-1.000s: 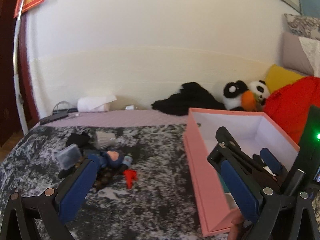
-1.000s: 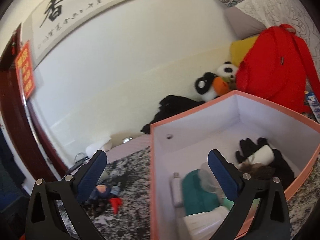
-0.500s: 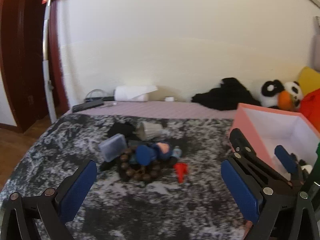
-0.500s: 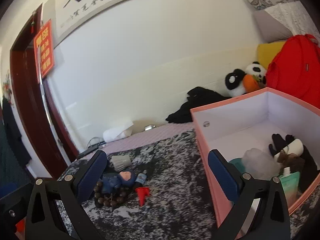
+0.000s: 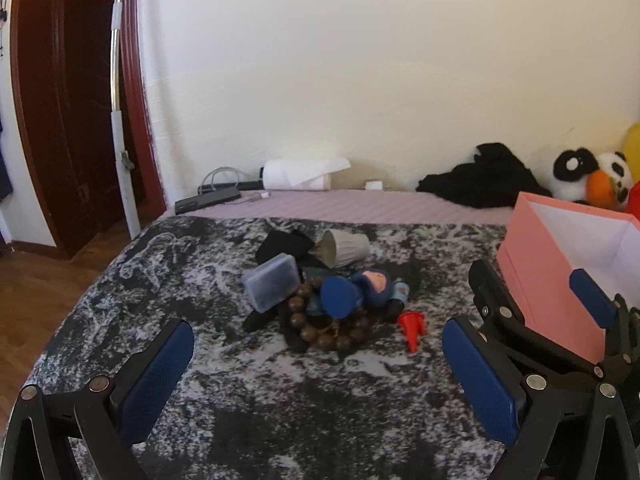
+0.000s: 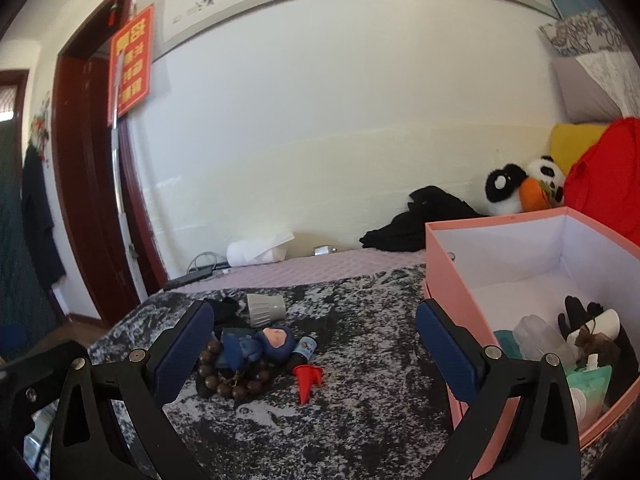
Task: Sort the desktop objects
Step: 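Move both tools back over the remaining objects on the blanket, then grasp the clear plastic box with the left tool while the right tool grasps the blue doll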
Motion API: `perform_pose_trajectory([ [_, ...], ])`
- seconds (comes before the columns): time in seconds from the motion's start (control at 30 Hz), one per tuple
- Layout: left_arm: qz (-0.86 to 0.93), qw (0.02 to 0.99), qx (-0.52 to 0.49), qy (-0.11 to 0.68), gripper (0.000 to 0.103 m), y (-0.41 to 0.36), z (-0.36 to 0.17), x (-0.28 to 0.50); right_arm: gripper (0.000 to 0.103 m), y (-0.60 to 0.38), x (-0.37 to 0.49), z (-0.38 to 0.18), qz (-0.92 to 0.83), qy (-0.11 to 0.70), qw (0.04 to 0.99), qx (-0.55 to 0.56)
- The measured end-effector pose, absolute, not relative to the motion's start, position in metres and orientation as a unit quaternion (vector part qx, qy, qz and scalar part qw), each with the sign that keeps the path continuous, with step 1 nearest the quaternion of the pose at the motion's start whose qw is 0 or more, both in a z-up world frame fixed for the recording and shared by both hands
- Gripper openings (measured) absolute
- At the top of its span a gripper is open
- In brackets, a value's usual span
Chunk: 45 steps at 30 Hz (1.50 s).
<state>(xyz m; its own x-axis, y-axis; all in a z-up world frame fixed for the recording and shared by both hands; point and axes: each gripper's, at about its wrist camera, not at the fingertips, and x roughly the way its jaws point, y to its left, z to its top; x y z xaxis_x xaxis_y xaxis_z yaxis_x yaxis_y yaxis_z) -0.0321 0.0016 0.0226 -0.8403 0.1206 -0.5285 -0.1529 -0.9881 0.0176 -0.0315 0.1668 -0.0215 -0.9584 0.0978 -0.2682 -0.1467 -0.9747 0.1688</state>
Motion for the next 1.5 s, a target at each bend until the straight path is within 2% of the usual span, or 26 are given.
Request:
perform_pose_trajectory([
  [0.2,0.947,0.085,-0.307,0.041,0.102,-0.019,0.013,-0.068,0.103,0.155,-0.037,-0.032,0.988,0.049,0.051,-0.137],
  [0.3,0.94,0.083,-0.329,0.043,0.102,-0.038,0.001,-0.096,0.103,0.157,-0.046,-0.037,0.987,0.051,0.042,-0.147],
  [0.5,0.918,0.045,-0.392,-0.046,0.102,-0.085,-0.037,-0.169,0.103,0.161,-0.076,-0.057,0.98,0.044,0.027,-0.191],
  [0.73,0.92,0.063,-0.385,0.039,0.102,-0.047,-0.07,-0.231,0.103,0.177,-0.101,-0.081,0.965,0.077,0.023,-0.251],
  [0.93,0.913,0.04,-0.402,0.06,0.101,-0.029,-0.104,-0.274,0.103,0.184,-0.107,-0.084,0.961,0.098,0.02,-0.258],
  [1.0,0.913,0.054,-0.402,0.041,0.09,-0.033,-0.112,-0.278,0.103,0.184,-0.109,-0.084,0.961,0.097,0.018,-0.259],
  [1.07,0.916,0.085,-0.393,0.016,0.05,-0.038,-0.114,-0.275,0.103,0.183,-0.11,-0.086,0.96,0.094,0.017,-0.262],
  [1.2,0.926,0.112,-0.359,0.038,0.035,-0.032,-0.102,-0.26,0.102,0.183,-0.116,-0.091,0.958,0.094,0.01,-0.269],
  [1.27,0.929,0.124,-0.345,0.048,0.027,-0.027,-0.094,-0.253,0.099,0.181,-0.123,-0.095,0.957,0.092,-0.001,-0.275],
  [1.4,0.932,0.142,-0.327,0.061,0.025,-0.023,-0.079,-0.242,0.09,0.166,-0.15,-0.102,0.952,0.088,-0.05,-0.288],
  [1.5,0.931,0.146,-0.33,0.051,0.025,-0.036,-0.078,-0.244,0.089,0.146,-0.168,-0.103,0.948,0.082,-0.093,-0.293],
])
